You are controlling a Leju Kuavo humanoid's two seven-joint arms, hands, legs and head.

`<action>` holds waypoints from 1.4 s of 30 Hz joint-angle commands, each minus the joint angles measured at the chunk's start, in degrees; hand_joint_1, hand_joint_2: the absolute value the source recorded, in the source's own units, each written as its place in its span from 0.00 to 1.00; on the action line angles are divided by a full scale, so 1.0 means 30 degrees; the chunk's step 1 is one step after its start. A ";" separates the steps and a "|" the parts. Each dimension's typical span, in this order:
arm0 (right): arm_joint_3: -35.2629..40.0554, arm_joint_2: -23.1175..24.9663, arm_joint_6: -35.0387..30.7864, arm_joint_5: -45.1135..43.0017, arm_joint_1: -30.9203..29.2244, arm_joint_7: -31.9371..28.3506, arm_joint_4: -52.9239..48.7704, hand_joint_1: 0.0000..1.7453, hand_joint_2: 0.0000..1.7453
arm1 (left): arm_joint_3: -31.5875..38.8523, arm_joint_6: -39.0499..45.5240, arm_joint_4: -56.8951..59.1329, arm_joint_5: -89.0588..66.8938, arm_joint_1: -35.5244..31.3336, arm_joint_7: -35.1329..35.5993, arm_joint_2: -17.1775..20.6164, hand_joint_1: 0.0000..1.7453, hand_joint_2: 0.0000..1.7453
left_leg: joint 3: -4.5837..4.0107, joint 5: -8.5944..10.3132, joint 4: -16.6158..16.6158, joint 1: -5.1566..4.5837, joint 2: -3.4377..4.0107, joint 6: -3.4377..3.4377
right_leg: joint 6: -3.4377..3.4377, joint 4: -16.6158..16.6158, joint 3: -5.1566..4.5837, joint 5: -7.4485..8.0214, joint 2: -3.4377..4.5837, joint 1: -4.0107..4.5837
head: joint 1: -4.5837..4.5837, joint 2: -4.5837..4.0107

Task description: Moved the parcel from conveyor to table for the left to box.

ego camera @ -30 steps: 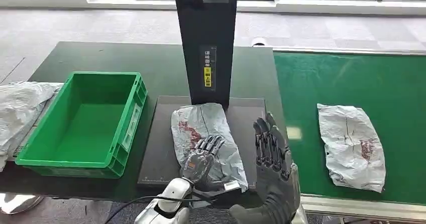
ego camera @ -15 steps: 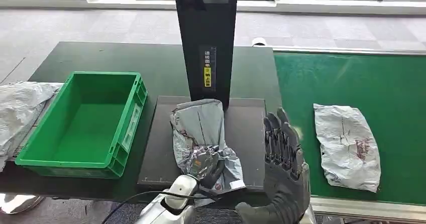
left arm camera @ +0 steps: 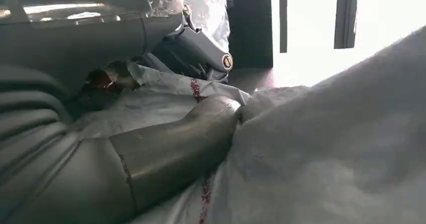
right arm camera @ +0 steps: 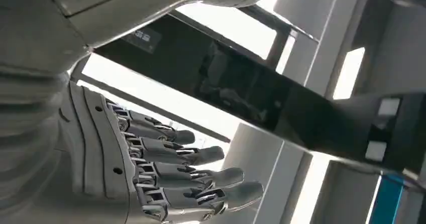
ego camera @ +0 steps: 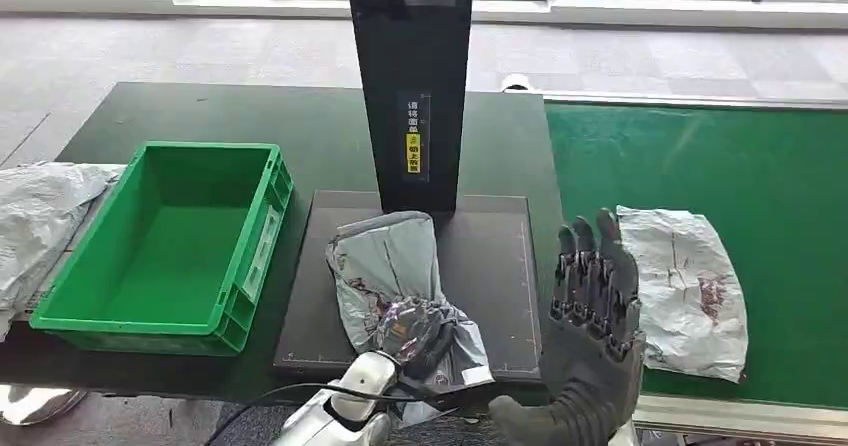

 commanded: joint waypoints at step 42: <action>0.7566 -0.4387 -0.6345 -0.6947 -0.5283 0.0007 0.6189 0.00 1.00 | 1.8886 0.3394 -0.8073 0.6146 -0.0073 -1.2133 0.1589 1.00 1.00 | -0.0144 0.0089 -0.0057 -0.0008 -0.0099 -0.0024 | -0.0015 -0.0025 -0.0155 0.0034 -0.0081 -0.0004 | 0.0000 0.0000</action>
